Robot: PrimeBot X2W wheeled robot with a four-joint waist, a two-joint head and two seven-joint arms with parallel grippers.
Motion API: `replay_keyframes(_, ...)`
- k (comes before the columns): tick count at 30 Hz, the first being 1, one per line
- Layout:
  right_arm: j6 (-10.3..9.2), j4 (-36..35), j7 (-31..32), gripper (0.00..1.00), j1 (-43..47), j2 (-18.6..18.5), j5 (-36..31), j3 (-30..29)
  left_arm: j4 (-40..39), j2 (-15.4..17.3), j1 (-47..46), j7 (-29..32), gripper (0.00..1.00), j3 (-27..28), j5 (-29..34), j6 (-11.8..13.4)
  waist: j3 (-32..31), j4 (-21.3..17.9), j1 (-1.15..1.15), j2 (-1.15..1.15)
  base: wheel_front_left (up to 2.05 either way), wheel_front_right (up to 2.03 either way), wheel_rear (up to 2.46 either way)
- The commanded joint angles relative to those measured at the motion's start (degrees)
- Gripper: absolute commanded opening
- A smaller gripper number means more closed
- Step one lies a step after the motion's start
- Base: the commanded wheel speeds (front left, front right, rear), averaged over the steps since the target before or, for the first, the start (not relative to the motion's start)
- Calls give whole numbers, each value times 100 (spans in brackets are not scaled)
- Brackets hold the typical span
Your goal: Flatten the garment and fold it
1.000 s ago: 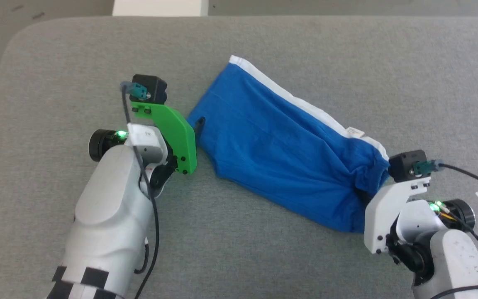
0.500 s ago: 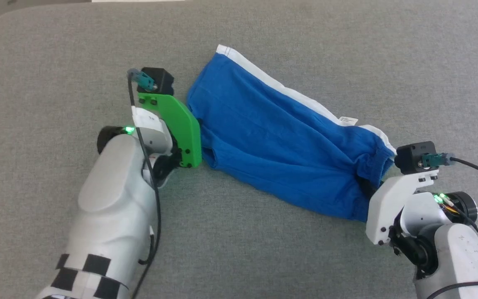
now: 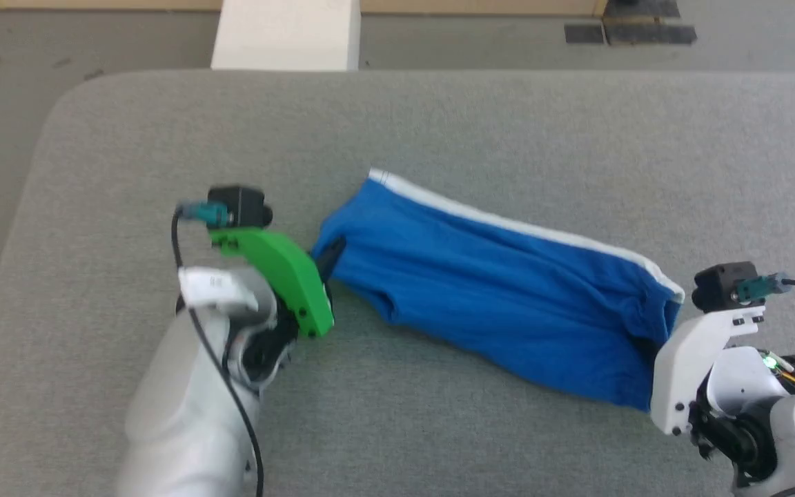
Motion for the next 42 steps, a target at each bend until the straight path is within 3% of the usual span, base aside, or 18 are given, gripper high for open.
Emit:
replay_keyframes(1,-11,-57,130,0,120,-138,143,79,-211,42,297,-103,0,42,-21,46,-271,172,-1,0,0,0,0)
replay_keyframes(8,-11,-141,526,0,380,-619,448,188,-1212,-11,1745,-219,0,32,-162,316,-375,346,-1,0,0,0,0)
replay_keyframes(18,-11,170,721,0,612,-743,779,155,-1585,-137,2930,-236,0,-46,-425,729,-399,490,-1,0,0,0,0)
replay_keyframes(19,-11,204,696,0,620,-756,766,154,-1593,-144,2963,-237,18,-40,-452,757,-413,500,-1,0,0,0,0)
replay_keyframes(20,-11,225,626,20,619,-773,748,171,-1615,-152,2990,-256,100,-24,-482,791,-424,506,-1,0,0,0,0)
replay_keyframes(21,-11,243,561,47,614,-763,765,173,-1638,-155,2999,-270,100,-7,-499,819,-433,506,-1,0,0,0,0)
replay_keyframes(22,-11,269,494,100,610,-759,775,189,-1673,-157,2996,-298,100,23,-505,856,-449,507,-1,0,0,0,0)
replay_keyframes(29,-11,101,237,100,627,-799,842,264,-2080,13,2905,-585,100,329,-432,1013,-610,452,-1,0,0,0,0)
replay_keyframes(33,-11,-214,210,100,788,-768,895,76,-2440,211,2864,-1060,100,533,-172,1048,-694,420,-1,0,0,0,0)
replay_keyframes(38,-11,-657,157,100,989,-644,946,-307,-2726,402,2838,-2212,100,737,343,909,-686,377,-1,0,0,0,0)
replay_keyframes(42,-11,-799,119,100,1121,-851,1167,-218,-2875,500,2853,-3350,100,722,922,778,-605,357,-1,0,0,0,0)
